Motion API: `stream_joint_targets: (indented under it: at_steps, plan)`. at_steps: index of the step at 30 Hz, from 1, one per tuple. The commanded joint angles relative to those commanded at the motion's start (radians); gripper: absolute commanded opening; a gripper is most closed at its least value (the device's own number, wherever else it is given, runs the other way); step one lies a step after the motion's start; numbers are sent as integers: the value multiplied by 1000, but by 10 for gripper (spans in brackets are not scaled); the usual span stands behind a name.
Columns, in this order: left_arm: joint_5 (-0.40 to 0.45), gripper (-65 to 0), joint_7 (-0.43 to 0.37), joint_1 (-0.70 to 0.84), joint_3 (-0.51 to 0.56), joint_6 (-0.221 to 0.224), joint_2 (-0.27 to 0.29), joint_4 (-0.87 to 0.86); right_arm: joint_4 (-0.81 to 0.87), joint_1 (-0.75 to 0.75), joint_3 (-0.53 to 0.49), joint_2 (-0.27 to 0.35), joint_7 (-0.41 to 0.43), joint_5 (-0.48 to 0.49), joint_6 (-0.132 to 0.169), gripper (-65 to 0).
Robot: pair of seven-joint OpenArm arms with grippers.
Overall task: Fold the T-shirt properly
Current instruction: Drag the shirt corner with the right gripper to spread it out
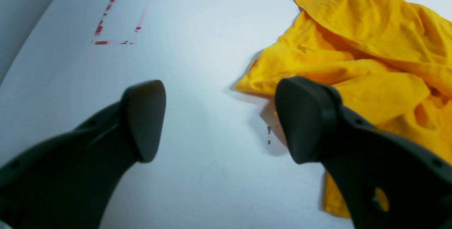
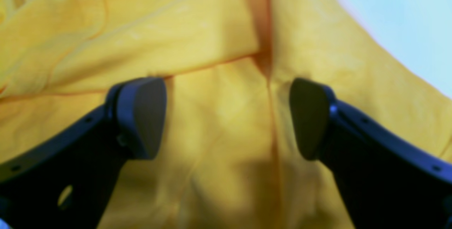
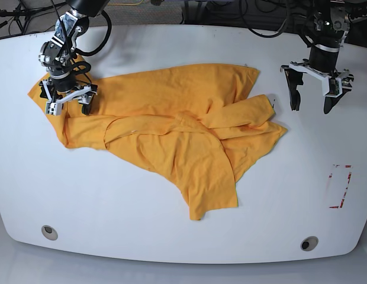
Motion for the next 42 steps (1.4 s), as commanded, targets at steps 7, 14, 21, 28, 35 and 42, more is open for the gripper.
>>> stream_joint_targets:
  at_steps: [7,14,21,28,35,42]
  plan:
    - [-1,-162,11,3,-67,-2,24,-7,-130,146,-114,22,14,-10,4,-122]
    - [-1,-163,17,2,-80,-4,40,-8,-176,182,-162,26,18,-11,6,-126]
    - [-6,-167,34,-52,-109,-18,39,-10,-220,199,-156,27,-4,-15,31,-180]
    - [-15,-166,47,-65,-115,-20,38,-10,-148,170,-140,22,-9,-24,41,-185]
    - [-2,-161,29,-47,-65,-13,15,-5,-119,188,-126,57,-19,-23,72,-153]
    - [-1,-160,30,-45,-56,-9,15,-6,-122,191,-127,71,-12,-25,70,-145]
